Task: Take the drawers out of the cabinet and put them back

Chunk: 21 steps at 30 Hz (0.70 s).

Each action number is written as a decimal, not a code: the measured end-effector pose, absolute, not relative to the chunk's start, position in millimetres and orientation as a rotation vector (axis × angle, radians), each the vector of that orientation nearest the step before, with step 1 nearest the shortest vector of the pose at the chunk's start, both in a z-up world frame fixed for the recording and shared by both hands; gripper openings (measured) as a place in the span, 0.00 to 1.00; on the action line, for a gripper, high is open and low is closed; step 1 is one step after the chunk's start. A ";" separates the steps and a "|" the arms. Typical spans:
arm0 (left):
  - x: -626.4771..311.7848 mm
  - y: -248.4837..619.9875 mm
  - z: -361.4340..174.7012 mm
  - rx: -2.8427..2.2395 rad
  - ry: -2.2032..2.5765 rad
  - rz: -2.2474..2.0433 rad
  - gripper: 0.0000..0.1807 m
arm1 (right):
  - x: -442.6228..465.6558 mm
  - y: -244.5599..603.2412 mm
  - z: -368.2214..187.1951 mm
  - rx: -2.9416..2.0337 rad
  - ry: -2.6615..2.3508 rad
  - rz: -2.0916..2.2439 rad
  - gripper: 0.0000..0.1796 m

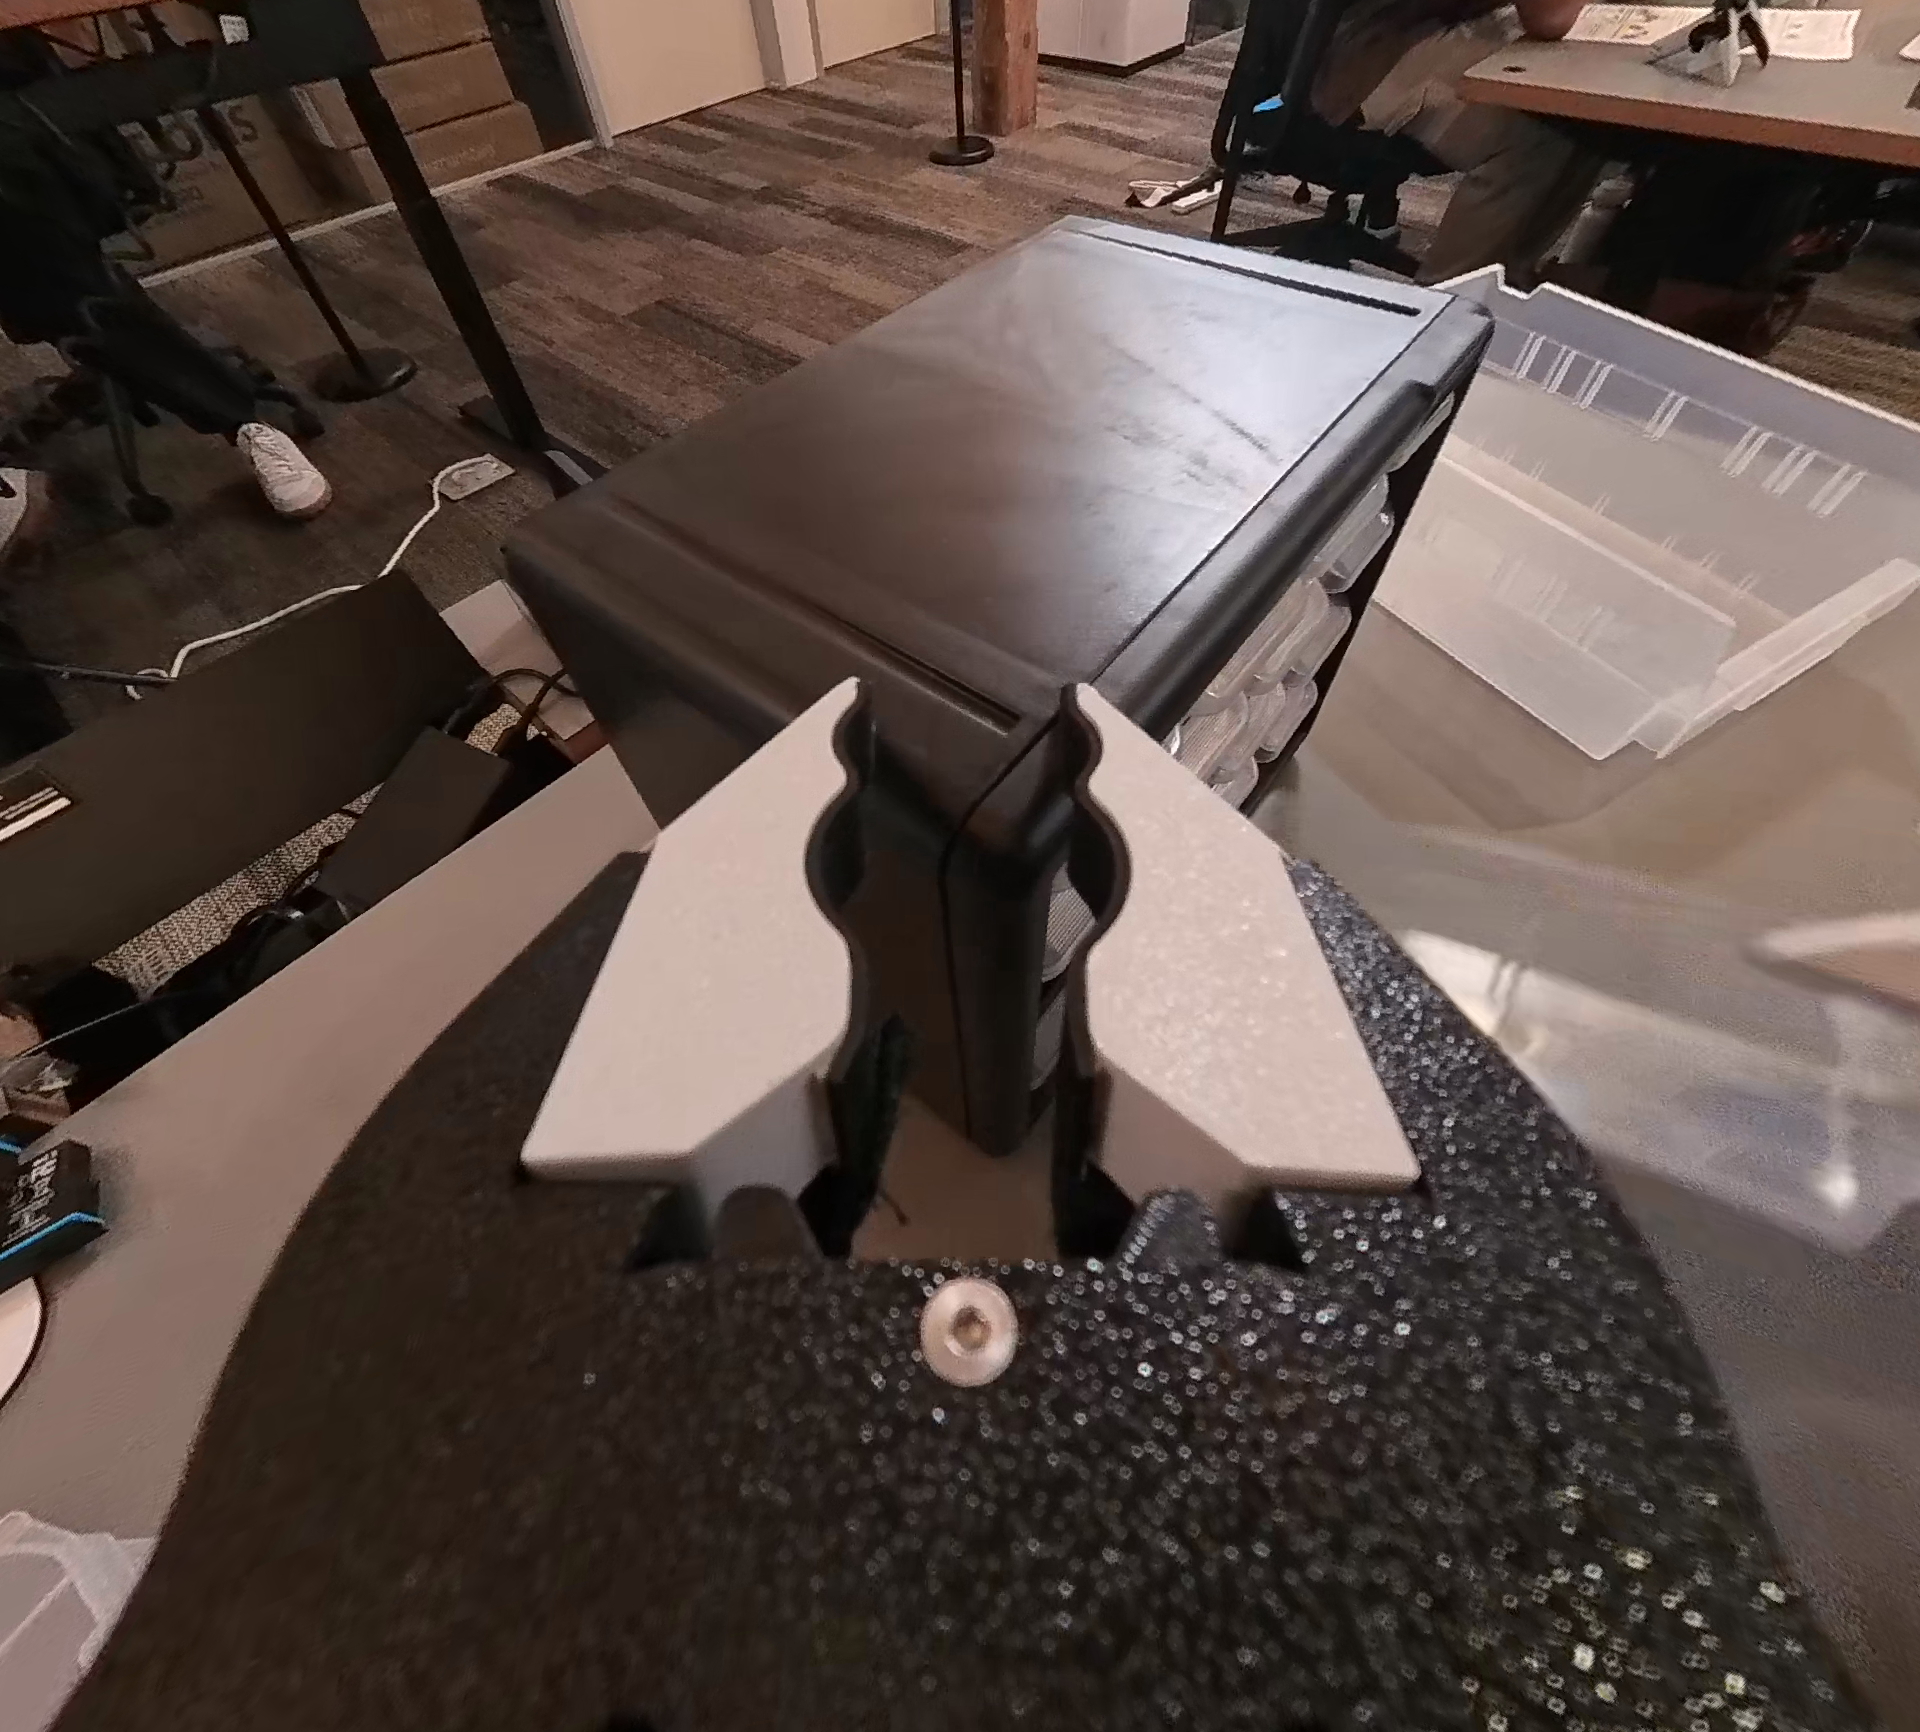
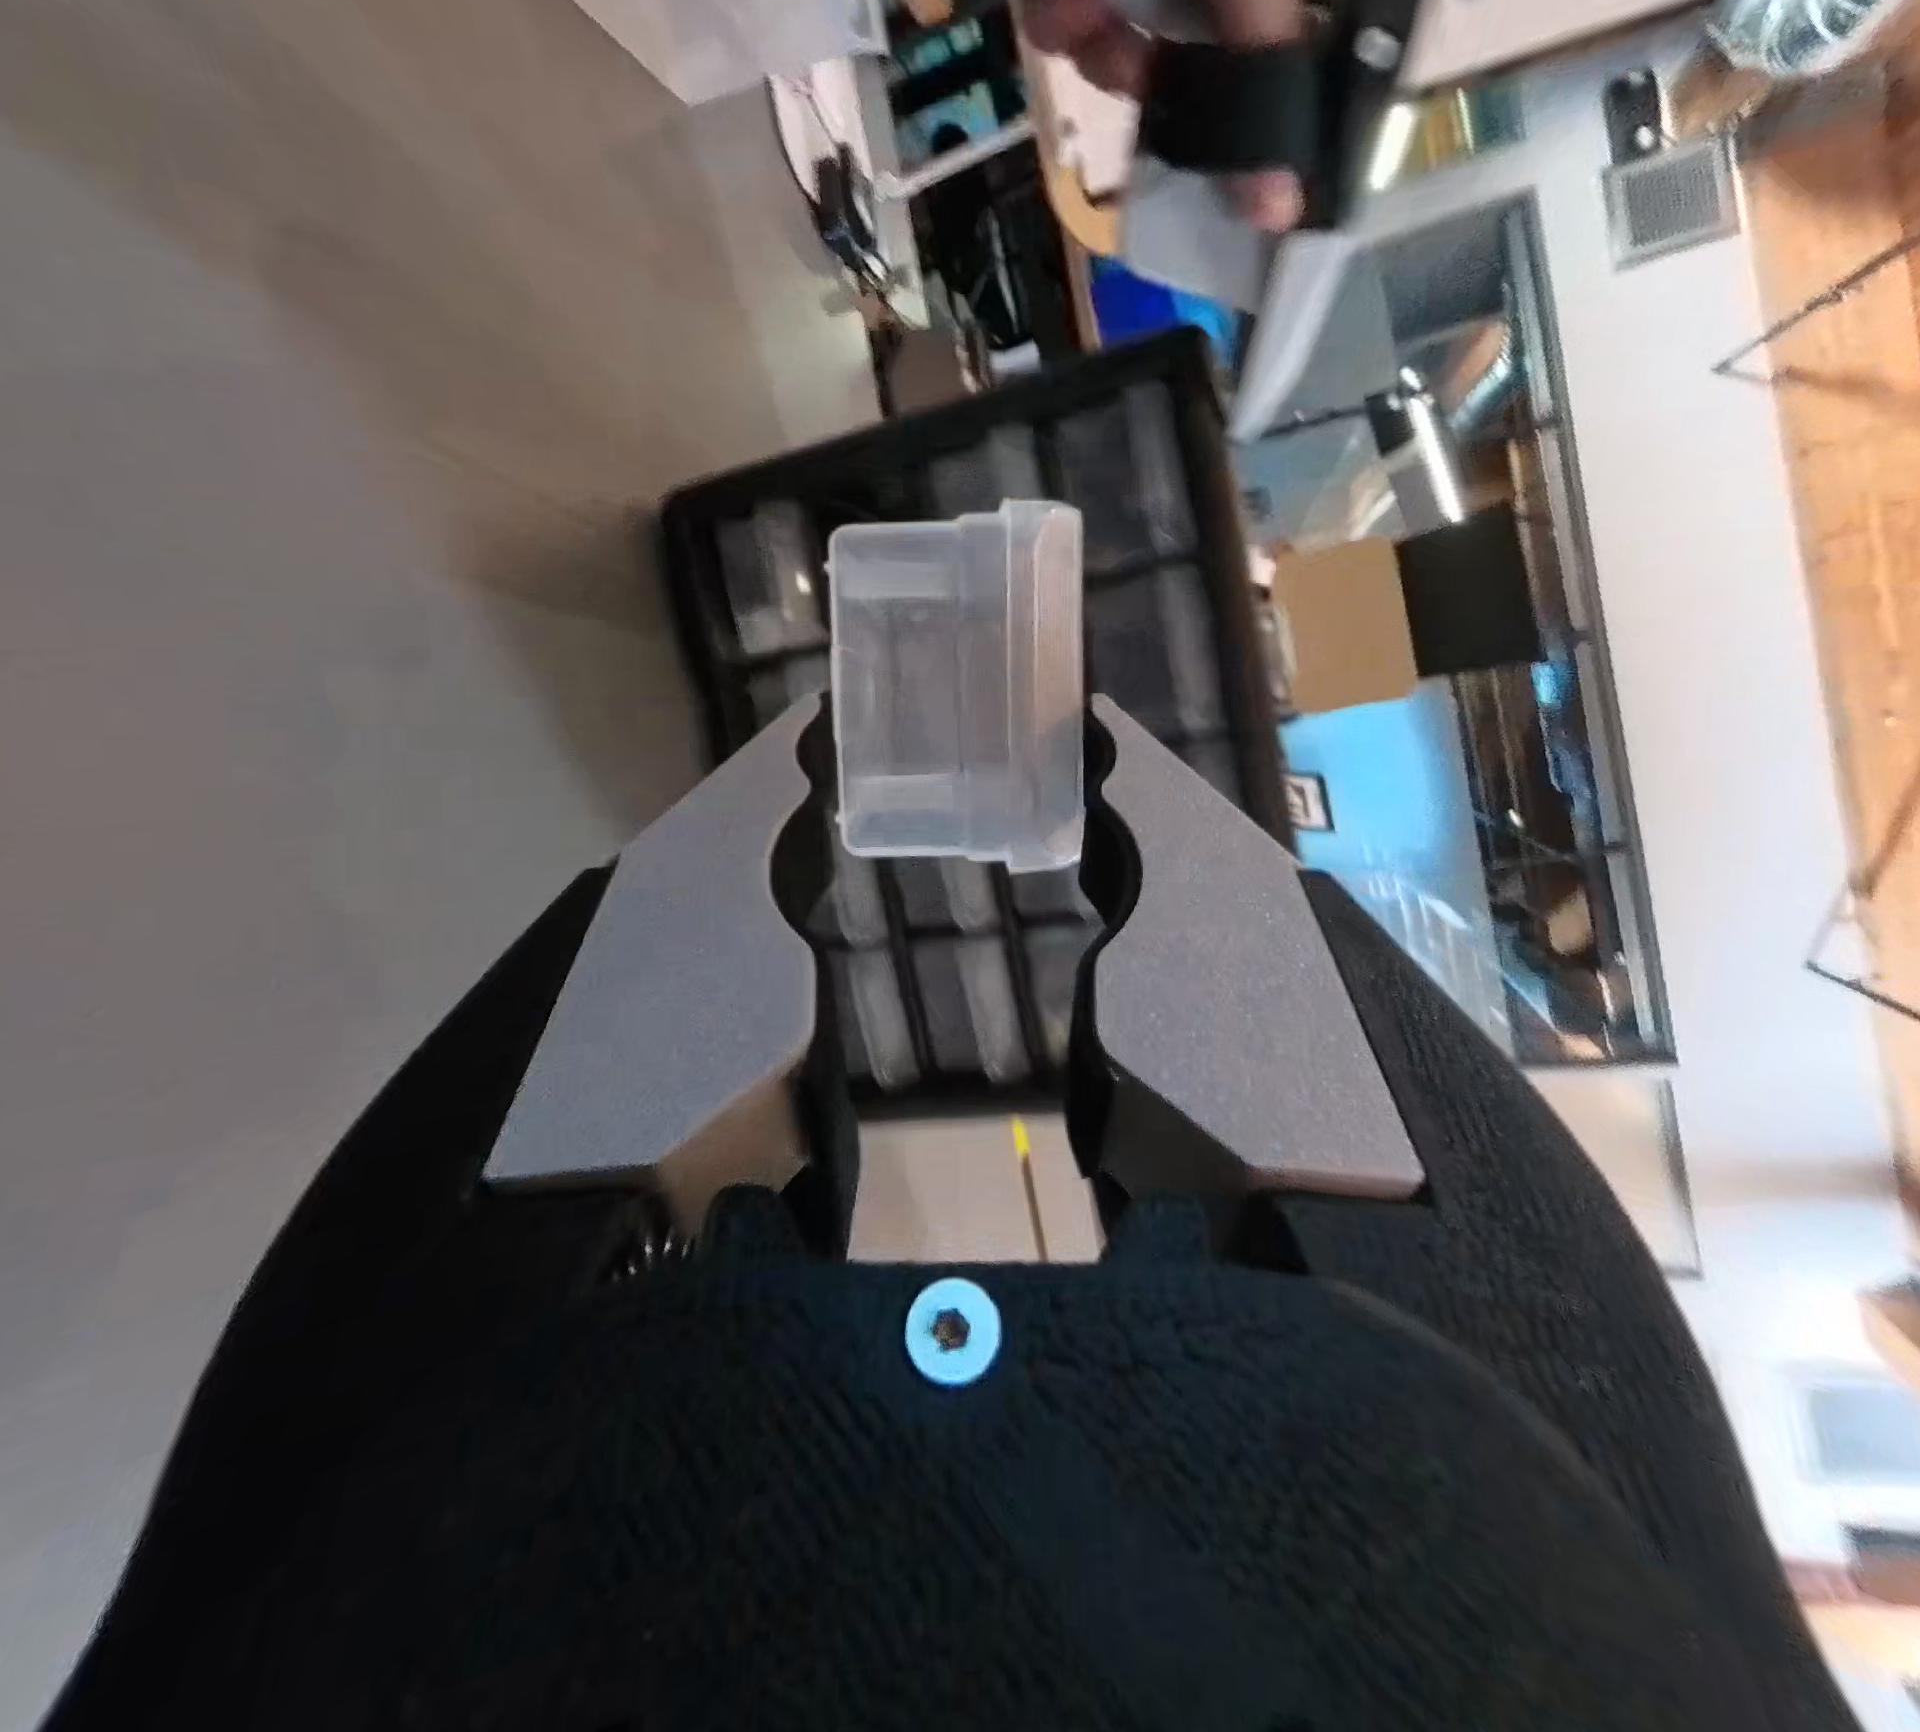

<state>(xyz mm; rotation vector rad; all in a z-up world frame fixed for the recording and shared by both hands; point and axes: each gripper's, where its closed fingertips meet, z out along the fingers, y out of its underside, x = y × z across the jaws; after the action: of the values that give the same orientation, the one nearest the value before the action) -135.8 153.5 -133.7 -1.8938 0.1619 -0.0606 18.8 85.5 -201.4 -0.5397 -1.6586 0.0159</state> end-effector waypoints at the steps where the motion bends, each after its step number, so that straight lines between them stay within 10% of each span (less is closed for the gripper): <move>1: -135.7 153.5 -133.7 -1.894 0.162 -0.062 0.18 | 31.9 92.3 -189.6 -0.564 -1.635 -0.002 0.25; 9: -135.1 153.9 -134.0 -1.887 0.164 -0.093 0.18 | 164.1 228.5 -114.6 -1.020 -1.352 -0.311 0.25; 21: -136.6 154.4 -134.0 -1.878 0.167 -0.112 0.20 | 183.6 413.6 -195.9 -1.683 -1.151 -0.134 0.24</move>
<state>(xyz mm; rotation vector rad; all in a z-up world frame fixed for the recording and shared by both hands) -136.6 154.4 -134.0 -1.8776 0.1674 -0.1121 183.6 413.6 -195.9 -1.6830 -1.1511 -0.1337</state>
